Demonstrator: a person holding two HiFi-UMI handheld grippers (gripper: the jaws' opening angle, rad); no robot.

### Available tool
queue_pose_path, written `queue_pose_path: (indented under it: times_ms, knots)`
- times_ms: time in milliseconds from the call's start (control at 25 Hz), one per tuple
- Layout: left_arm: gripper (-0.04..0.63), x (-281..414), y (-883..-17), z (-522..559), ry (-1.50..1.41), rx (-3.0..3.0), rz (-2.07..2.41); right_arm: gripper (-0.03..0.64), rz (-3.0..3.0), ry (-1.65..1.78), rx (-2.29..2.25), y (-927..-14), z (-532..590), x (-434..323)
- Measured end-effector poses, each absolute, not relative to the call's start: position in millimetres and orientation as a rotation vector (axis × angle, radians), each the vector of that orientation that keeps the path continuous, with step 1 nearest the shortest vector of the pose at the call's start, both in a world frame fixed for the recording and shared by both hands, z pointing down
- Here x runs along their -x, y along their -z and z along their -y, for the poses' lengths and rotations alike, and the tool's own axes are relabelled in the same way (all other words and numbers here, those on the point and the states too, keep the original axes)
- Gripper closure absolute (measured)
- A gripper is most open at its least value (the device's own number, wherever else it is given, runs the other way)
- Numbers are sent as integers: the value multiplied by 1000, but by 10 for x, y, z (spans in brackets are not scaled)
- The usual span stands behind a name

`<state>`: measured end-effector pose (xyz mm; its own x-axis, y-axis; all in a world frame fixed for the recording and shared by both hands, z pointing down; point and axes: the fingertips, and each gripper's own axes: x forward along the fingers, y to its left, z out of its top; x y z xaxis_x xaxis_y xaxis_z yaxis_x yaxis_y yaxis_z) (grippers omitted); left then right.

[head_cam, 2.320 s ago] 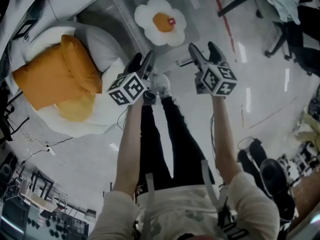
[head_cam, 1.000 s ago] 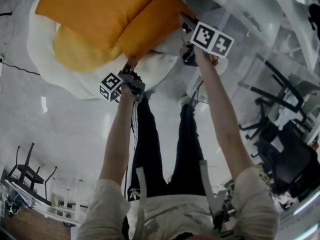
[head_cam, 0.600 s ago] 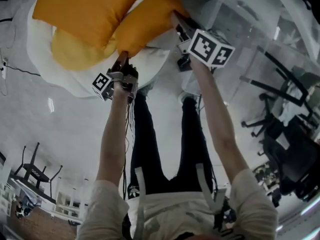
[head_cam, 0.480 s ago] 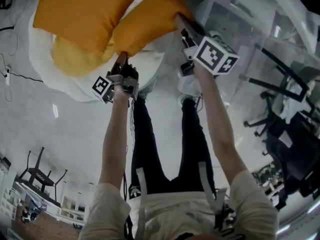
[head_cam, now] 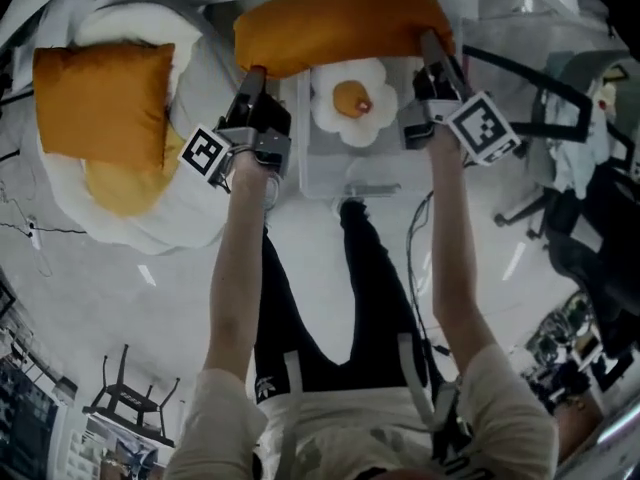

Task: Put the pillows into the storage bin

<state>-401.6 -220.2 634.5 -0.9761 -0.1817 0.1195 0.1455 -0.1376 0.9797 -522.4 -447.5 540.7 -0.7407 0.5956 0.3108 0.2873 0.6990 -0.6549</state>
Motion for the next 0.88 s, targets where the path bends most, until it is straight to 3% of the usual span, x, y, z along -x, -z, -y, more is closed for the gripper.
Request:
queue_pose_path:
  times_ms: [320, 360, 400, 440, 560, 880]
  knots:
    - [577, 4760, -6411, 3394, 2013, -234, 1968, 537, 2456, -880, 416, -5663, 5949, 5462]
    - [572, 4780, -6522, 3453, 1917, -225, 1994, 461, 2421, -839, 325, -5870, 6075, 5453]
    - [486, 4767, -6653, 3503, 1859, -197, 1977, 343, 2374, -728, 243, -6136, 6189, 5398]
    - [352, 4725, -6756, 3536, 1864, -159, 1928, 316, 2318, -569, 195, -6417, 6276, 5290]
    - [345, 4538, -6880, 3472, 1934, -54, 1862, 316, 2176, -225, 213, -6973, 6317, 4858]
    - [345, 4296, -6845, 2919, 1962, -1, 1925, 316, 2120, -237, 358, -7083, 5565, 4533]
